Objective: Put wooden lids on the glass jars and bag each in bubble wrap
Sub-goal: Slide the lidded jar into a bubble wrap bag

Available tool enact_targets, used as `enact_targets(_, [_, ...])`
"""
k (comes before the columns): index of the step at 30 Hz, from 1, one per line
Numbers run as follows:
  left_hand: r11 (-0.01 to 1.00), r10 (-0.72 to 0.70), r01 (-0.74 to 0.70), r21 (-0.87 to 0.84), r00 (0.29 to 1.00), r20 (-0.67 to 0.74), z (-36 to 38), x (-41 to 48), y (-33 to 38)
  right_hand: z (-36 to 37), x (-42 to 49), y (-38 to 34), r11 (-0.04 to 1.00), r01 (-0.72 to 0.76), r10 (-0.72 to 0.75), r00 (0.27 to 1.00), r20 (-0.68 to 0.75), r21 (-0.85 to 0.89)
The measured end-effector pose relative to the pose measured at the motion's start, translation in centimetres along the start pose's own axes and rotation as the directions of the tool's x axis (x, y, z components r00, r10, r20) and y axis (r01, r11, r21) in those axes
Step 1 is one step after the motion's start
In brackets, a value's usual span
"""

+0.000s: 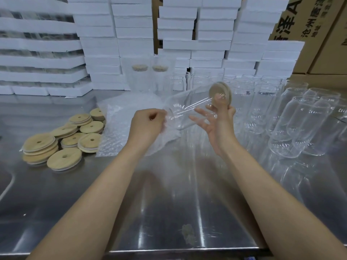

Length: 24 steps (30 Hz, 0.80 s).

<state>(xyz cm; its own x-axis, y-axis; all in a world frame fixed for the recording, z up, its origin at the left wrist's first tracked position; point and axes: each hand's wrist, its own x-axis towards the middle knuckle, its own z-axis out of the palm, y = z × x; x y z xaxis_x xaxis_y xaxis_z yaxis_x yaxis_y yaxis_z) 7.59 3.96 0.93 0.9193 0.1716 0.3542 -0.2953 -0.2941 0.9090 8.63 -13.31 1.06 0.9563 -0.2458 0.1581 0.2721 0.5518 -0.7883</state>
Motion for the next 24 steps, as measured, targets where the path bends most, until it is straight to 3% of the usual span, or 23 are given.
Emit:
enact_targets(4, [0.996,0.035,-0.049,-0.079,0.986,-0.162,-0.5,0.0,0.7,-0.1,0.0,0.2,0.982,0.063,-0.067,0.998,-0.013,-0.177])
enact_targets(9, [0.919,0.362,-0.332,0.213,0.925,-0.12,0.2,-1.4,1.2,0.3,-0.6,1.2,0.944,0.085,-0.119,0.989,-0.09,-0.32])
enact_targets(12, [0.948,0.301,-0.276,0.157,0.937,-0.175,0.3,-1.5,1.1,0.2,-0.4,0.9,0.976,0.077,-0.12,0.971,-0.205,-0.203])
enact_targets(15, [0.972,0.233,-0.219,0.083,0.947,-0.224,0.0,-1.1,1.1,-0.1,-0.1,0.4,1.0,0.016,-0.021,0.972,-0.232,-0.023])
enact_targets(19, [0.989,0.093,-0.109,-0.098,0.984,-0.154,0.1,-0.6,1.3,0.3,-0.7,0.2,0.966,-0.211,0.211,0.977,0.017,0.149])
enact_targets(24, [0.985,0.139,-0.146,-0.095,0.987,-0.076,0.5,-0.9,0.9,0.7,-1.5,0.3,0.862,-0.493,0.469,0.864,0.184,0.121])
